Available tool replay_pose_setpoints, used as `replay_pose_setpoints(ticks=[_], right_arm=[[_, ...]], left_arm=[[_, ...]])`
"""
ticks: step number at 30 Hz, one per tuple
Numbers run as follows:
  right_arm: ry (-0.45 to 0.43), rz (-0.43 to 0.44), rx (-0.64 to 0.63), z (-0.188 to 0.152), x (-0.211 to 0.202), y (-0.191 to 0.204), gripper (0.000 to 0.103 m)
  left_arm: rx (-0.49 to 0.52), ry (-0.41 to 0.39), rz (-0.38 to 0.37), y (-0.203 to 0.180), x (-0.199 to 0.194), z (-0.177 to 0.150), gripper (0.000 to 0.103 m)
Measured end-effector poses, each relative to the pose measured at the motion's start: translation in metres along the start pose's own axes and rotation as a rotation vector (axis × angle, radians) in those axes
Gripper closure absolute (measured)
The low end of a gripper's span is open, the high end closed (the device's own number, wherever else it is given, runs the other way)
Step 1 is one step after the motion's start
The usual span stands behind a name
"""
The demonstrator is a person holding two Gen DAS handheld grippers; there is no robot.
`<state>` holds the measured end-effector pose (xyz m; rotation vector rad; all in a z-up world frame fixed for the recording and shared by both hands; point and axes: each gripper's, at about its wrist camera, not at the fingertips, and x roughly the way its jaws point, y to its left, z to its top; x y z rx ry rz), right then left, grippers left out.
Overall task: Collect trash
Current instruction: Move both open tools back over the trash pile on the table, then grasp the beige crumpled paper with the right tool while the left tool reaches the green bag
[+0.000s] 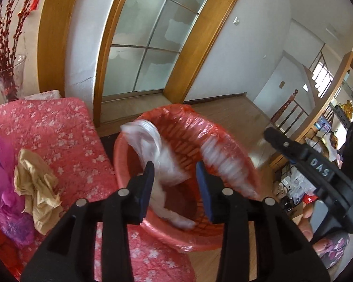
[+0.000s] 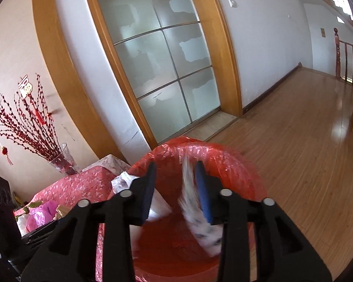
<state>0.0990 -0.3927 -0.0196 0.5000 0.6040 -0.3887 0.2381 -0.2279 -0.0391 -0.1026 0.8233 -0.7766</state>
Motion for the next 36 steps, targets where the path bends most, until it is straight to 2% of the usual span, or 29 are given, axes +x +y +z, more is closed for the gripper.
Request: replay_pose_setpoints(ticks=[3,7,11,15,23,27,31,36], right_arm=[[-0.001,-0.018,-0.014,-0.003,-0.004,0.002,0.067],[-0.017,-0.029,-0.064,-0.01,-0.01,0.012,0.067],[-0.04,-0.02,-0.133,-0.019,-0.019,0.033,0.05],[-0.029,0.045,-0.189,-0.028,-0.02,0.061,0.049],[0.075,0.19,-0.293,-0.061,0.004,0.133,0.049],[0.131,0.239,-0.354,-0.077,0.018,0.167,0.054],[0.185,0.26,-0.392,-0.093,0.037,0.197,0.057],[0.252,0.249,-0.396,-0.103,0.062,0.214,0.059]], left_arm=[[-0.003,-0.014,0.028,0.007,-0.008,-0.005,0.061],[0.02,-0.064,0.107,0.014,-0.03,-0.014,0.056],[0.027,-0.115,0.203,0.027,-0.058,-0.025,0.053],[0.01,-0.174,0.299,0.045,-0.092,-0.035,0.051],[-0.06,-0.298,0.502,0.098,-0.173,-0.058,0.048],[-0.111,-0.341,0.607,0.129,-0.208,-0.069,0.047],[-0.186,-0.36,0.664,0.16,-0.234,-0.077,0.047],[-0.253,-0.366,0.696,0.187,-0.25,-0.084,0.047]])
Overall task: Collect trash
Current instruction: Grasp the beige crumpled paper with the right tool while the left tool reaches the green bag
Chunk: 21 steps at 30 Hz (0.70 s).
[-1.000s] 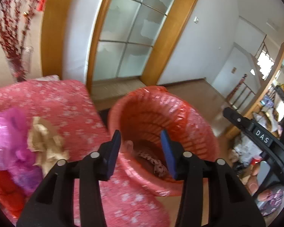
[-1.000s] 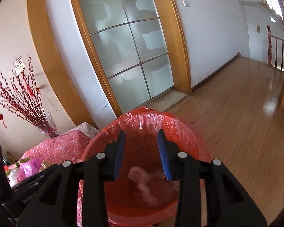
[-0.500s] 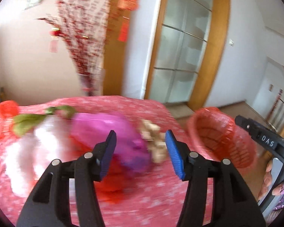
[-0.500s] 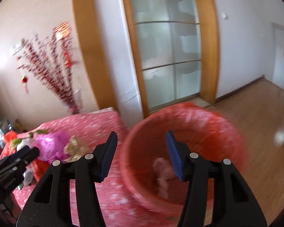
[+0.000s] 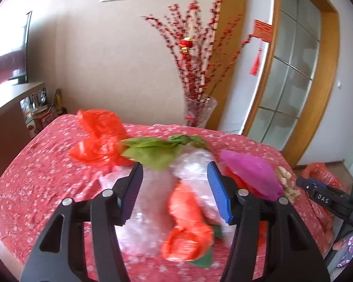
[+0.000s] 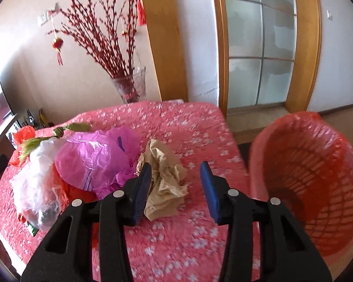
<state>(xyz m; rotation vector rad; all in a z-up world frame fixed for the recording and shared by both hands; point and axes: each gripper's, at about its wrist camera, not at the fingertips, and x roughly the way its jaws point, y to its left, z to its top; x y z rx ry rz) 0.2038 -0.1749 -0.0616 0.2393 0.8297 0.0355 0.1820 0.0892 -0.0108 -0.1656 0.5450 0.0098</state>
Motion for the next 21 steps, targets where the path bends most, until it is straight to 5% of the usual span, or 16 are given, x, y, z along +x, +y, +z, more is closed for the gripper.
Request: replay_pose_setpoints(ticks=[5,11,17,21], right_arm=[[0.058,-0.016,-0.014,-0.003,0.02,0.006,0.059],[0.13,-0.003,-0.013,-0.01,0.04,0.006,0.071],[0.132,-0.001,-0.028,-0.009,0.042,0.008,0.09],[0.114,-0.016,-0.016,-0.009,0.038,0.003,0.094]], left_arm=[[-0.027,0.015,0.02,0.02,0.003,-0.002,0.047],[-0.039,0.032,0.021,0.028,0.009,-0.01,0.047],[-0.043,0.049,0.011,0.027,0.014,-0.012,0.047],[-0.043,0.056,0.005,0.026,0.017,-0.012,0.047]])
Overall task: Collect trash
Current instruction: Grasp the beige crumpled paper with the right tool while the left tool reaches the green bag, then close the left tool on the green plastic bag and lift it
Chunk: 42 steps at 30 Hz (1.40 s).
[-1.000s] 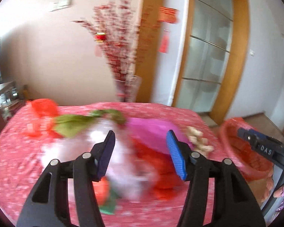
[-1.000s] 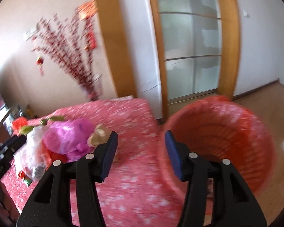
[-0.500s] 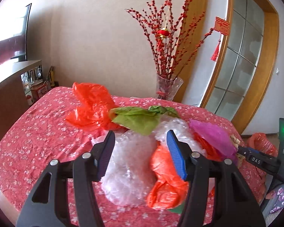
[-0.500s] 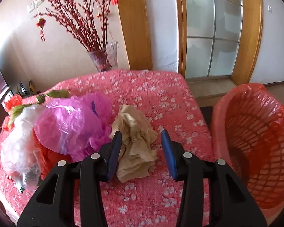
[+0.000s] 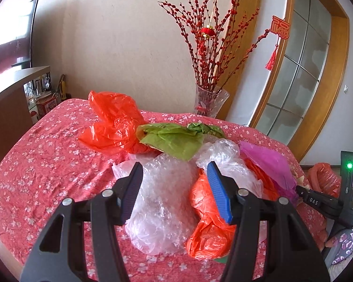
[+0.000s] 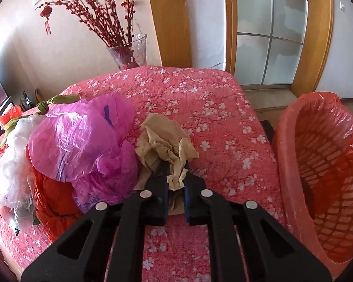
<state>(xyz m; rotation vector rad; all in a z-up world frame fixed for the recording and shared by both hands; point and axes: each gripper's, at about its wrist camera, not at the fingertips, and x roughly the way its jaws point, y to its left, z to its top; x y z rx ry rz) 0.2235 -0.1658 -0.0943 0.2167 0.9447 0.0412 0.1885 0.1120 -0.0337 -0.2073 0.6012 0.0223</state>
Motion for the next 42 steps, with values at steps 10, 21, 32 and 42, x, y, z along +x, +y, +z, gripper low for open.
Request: replay_pose_setpoints(ticks=[10,21,32,42], right_arm=[[-0.057,-0.051,0.065,0.0,-0.023,-0.032,0.096],[-0.058,-0.031,0.054,-0.004,-0.03,-0.032,0.095],[-0.052,-0.026,0.055,-0.005,-0.029,-0.031,0.095],[-0.088,-0.021,0.058,-0.003,-0.045,-0.031,0.095]], left_arm=[[0.041,0.004,-0.018,-0.005,0.015,0.025,0.047],[0.086,0.122,0.035,0.004,0.071,0.05,0.047],[0.084,0.168,-0.052,0.011,0.084,0.038,0.099],[0.071,0.01,-0.137,0.007,0.032,0.054,0.1]])
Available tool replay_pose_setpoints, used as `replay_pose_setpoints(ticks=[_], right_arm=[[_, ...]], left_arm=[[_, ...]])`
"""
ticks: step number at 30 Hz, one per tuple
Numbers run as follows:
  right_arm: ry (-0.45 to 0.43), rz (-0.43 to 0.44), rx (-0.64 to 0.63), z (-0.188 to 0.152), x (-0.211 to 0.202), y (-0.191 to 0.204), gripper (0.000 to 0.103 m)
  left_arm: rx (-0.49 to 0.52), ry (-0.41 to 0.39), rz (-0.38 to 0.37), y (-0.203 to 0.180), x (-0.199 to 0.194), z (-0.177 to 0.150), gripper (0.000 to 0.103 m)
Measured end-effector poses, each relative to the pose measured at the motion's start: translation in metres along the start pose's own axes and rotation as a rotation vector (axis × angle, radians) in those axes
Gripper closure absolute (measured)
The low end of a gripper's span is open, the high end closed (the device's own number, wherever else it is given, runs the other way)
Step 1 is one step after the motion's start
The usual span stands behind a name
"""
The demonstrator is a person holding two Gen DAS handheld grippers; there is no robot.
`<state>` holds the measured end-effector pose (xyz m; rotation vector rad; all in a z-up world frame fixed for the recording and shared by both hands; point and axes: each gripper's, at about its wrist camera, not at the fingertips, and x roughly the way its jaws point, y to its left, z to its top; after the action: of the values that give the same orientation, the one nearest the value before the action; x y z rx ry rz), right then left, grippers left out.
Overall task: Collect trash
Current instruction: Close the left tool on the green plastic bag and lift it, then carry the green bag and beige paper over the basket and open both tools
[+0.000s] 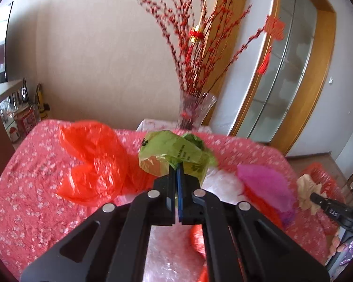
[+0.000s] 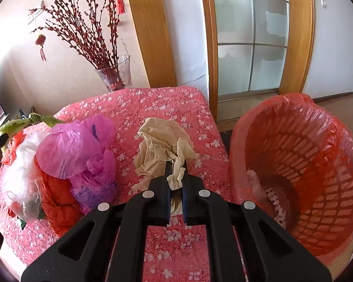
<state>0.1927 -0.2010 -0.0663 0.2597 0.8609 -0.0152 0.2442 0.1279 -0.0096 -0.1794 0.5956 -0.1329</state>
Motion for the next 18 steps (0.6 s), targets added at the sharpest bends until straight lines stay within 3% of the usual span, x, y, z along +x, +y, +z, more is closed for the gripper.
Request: replay_pose_setpoints(ticks=[8,18], right_arm=[[-0.056,0.01,0.007,0.006,-0.023,-0.005,0.095],[-0.137,0.009,0.027,0.016,-0.059,-0.02,0.095]], left_arm=[[0.022,-0.084,-0.074,-0.027,-0.034,0.014,0.1],[0.065,-0.148,-0.218,-0.083,-0.064,0.027,0.1]])
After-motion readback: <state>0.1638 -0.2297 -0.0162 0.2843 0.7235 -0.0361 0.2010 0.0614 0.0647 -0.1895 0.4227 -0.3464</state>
